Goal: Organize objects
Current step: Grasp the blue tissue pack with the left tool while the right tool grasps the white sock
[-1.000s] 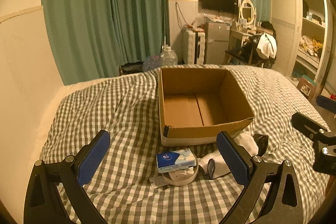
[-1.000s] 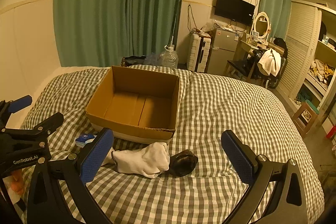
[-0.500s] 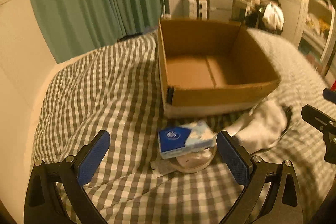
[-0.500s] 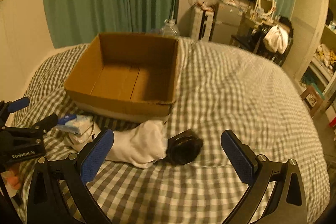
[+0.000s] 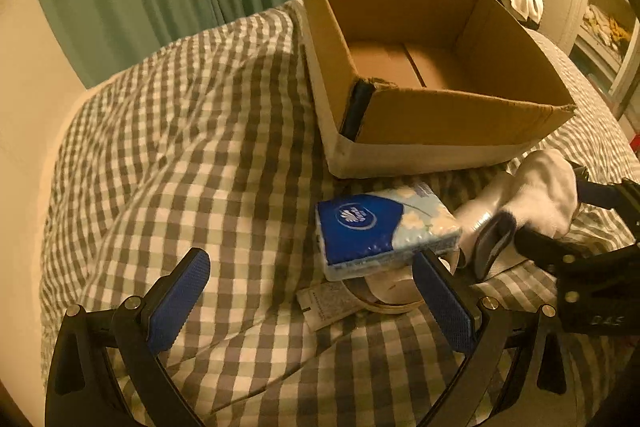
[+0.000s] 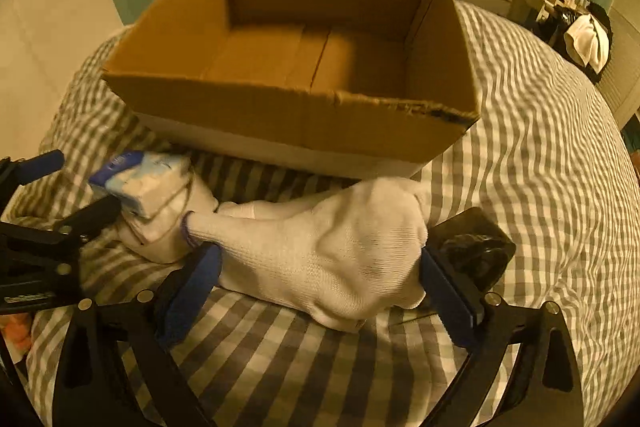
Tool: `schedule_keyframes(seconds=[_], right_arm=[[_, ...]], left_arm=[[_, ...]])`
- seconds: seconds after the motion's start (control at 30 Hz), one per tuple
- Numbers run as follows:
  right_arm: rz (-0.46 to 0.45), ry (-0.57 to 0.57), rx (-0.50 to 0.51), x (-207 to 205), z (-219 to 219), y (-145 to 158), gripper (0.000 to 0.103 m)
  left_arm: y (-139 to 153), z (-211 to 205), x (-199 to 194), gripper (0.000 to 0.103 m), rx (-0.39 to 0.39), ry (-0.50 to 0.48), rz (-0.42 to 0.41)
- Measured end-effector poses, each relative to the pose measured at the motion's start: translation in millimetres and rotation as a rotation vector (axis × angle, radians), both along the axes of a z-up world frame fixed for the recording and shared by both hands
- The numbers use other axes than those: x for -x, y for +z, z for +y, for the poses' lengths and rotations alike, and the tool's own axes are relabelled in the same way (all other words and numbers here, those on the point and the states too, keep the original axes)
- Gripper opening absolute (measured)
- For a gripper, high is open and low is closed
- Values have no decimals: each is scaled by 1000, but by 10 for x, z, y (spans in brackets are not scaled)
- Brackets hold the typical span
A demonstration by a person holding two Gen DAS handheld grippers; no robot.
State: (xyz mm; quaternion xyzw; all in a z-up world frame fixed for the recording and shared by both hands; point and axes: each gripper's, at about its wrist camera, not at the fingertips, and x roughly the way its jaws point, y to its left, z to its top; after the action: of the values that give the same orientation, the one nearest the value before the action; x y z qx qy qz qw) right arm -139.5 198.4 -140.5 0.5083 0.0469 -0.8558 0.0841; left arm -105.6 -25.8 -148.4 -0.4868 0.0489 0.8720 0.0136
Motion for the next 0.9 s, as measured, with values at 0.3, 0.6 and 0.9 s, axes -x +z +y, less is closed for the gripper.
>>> schedule_keyframes(seconds=[0.3, 0.6, 0.9], right_arm=[[3, -32, -38, -32, -19, -69, 68], [41, -44, -37, -29, -20, 41, 55], [37, -45, -30, 7, -39, 28, 55]], left_arm=[[25, 141, -9, 103, 30, -52, 3], [-13, 309, 129, 103, 6, -106, -30], [-128, 327, 382, 102, -74, -123, -81]])
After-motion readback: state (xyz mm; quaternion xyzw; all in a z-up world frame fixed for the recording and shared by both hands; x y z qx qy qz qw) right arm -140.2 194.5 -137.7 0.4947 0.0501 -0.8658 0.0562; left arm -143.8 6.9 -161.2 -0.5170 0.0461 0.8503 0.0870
